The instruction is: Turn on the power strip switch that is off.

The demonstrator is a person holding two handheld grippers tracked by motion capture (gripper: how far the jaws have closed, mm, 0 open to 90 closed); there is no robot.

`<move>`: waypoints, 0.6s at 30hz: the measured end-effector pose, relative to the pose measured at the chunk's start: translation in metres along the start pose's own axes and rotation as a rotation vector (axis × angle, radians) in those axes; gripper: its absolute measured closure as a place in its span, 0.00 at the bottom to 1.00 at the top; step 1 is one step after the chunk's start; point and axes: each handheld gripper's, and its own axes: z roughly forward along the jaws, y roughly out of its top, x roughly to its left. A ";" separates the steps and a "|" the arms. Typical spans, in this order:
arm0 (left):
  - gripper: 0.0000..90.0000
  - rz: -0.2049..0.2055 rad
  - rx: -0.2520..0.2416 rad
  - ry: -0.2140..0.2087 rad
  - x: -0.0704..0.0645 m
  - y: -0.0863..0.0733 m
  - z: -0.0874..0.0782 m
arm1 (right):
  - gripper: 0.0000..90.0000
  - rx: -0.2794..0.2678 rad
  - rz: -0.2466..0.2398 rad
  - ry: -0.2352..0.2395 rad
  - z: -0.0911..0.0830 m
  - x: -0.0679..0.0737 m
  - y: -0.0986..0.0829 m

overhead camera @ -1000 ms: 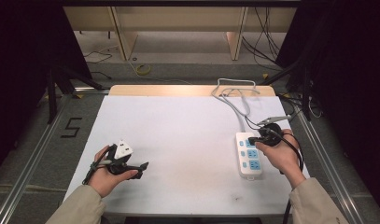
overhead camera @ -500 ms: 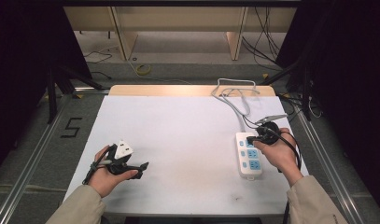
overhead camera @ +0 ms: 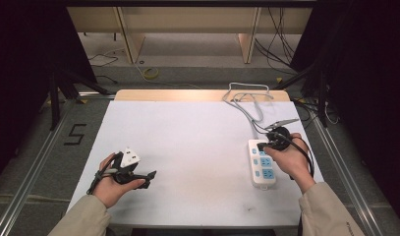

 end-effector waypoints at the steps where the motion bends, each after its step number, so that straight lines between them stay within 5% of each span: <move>1: 0.14 -0.001 -0.001 0.000 0.000 0.000 0.000 | 1.00 0.002 0.001 0.001 0.000 0.000 0.000; 18: 0.15 -0.001 -0.001 -0.003 0.000 0.000 0.000 | 1.00 0.023 0.002 -0.006 0.009 -0.003 0.007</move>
